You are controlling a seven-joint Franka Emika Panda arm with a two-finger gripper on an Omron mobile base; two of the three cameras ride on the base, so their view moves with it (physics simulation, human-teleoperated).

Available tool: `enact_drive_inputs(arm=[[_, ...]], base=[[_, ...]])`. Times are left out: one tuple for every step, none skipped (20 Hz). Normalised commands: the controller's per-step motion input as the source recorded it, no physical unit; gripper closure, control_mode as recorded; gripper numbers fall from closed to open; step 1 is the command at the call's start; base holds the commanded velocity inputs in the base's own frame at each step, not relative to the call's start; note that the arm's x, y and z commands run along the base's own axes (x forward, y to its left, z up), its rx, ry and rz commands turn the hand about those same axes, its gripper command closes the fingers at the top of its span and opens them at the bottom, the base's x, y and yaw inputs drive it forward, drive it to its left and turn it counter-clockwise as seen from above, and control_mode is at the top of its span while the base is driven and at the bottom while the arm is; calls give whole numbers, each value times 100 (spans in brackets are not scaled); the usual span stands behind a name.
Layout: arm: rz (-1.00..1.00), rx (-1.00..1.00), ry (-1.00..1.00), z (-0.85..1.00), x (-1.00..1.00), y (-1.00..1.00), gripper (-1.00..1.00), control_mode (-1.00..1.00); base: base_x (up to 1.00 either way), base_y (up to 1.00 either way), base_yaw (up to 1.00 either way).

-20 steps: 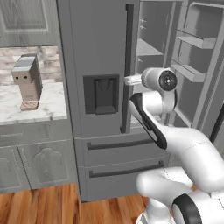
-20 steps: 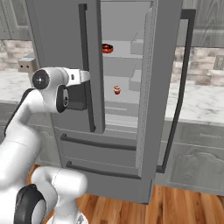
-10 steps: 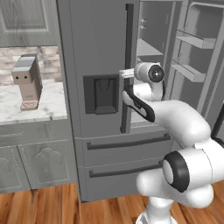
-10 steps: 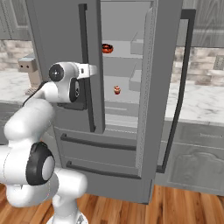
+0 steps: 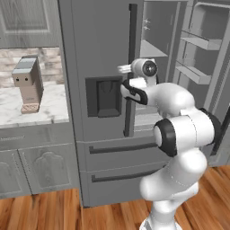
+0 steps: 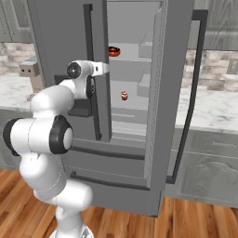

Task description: Take the donut and cupcake from the fridge and place them on the empty tray on the dining counter.

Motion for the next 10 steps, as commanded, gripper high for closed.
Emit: enact_drive_inputs(arm=[[0, 0, 0, -9, 91, 0, -100, -100], [0, 0, 0, -10, 91, 0, -100, -100], [0, 0, 0, -10, 92, 0, -100, -100], [0, 0, 0, -9, 95, 0, -100, -100], [0, 0, 0, -8, 95, 0, -100, -100], [0, 0, 0, -9, 94, 0, -100, -100], [0, 0, 0, -8, 94, 0, -100, -100], [0, 0, 0, -6, 94, 1, -100, -100], [0, 0, 0, 0, 93, 9, 100, -100], [0, 0, 2, 0, 93, 16, 100, -100]], base=[[0, 0, 0], [0, 0, 0], [0, 0, 0], [0, 0, 0], [0, 0, 0], [0, 0, 0], [0, 0, 0], [0, 0, 0], [0, 0, 0], [0, 0, 0]])
